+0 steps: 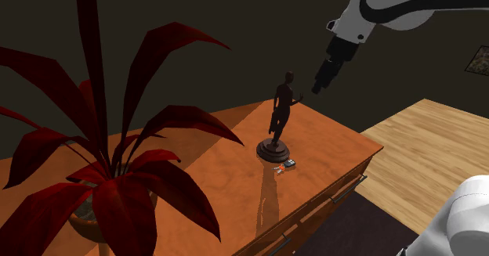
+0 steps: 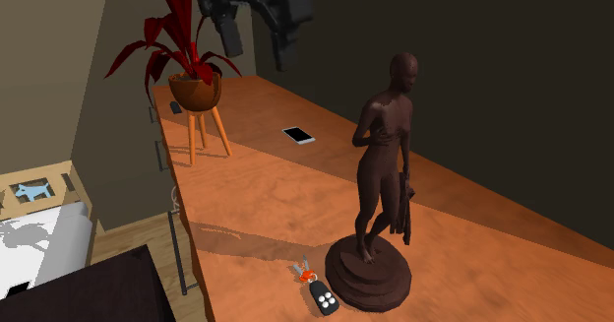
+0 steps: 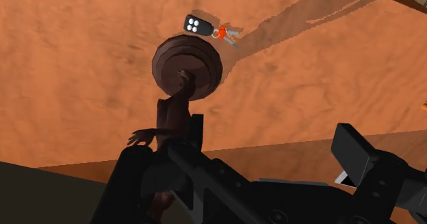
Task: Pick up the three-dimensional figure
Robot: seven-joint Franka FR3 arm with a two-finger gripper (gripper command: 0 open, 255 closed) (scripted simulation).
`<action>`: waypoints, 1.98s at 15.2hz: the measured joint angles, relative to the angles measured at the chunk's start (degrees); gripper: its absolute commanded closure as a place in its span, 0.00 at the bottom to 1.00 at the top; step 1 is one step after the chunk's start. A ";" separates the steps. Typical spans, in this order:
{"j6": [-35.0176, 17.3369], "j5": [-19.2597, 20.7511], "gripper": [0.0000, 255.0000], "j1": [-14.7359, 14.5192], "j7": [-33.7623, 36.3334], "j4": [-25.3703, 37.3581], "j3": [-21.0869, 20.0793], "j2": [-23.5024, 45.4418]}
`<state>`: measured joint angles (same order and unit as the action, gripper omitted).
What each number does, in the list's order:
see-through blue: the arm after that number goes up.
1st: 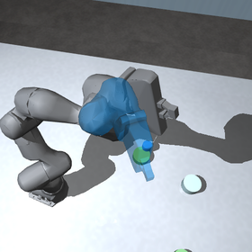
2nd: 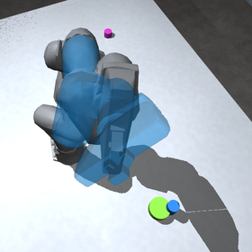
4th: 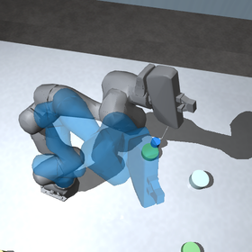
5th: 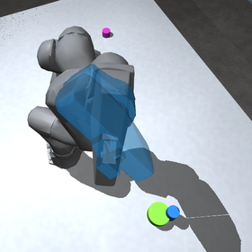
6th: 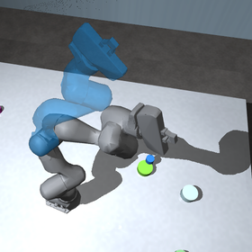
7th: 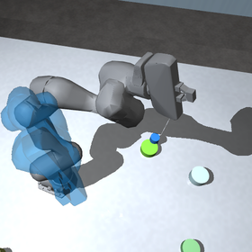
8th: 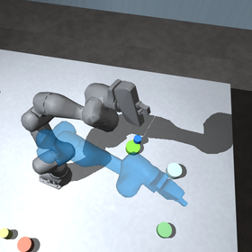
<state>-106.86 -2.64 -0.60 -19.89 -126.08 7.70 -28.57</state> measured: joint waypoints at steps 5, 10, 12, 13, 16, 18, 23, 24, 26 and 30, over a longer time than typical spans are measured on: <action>-2.06 -3.64 0.00 -1.02 -9.63 7.79 5.32 11.73; -2.09 -9.28 0.00 -1.18 -19.19 16.63 9.08 23.59; -2.43 -10.86 0.00 -1.14 -21.20 18.56 9.46 26.66; -2.82 -11.27 0.00 -1.10 -21.72 18.86 9.53 27.52; -4.78 -11.77 0.00 -0.97 -22.81 17.26 9.68 28.13; -6.09 -11.99 0.00 -1.04 -23.07 16.17 9.61 28.38; -7.30 -12.18 1.00 -1.02 -23.47 15.14 9.63 28.45; -7.29 -12.18 1.00 -1.02 -23.47 15.15 9.63 28.46; -7.29 -12.18 1.00 -1.03 -23.45 15.17 9.63 28.48; -7.29 -12.19 1.00 -1.03 -23.46 15.18 9.63 28.49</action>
<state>-114.15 -14.83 -1.62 -43.35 -110.90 17.32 -0.08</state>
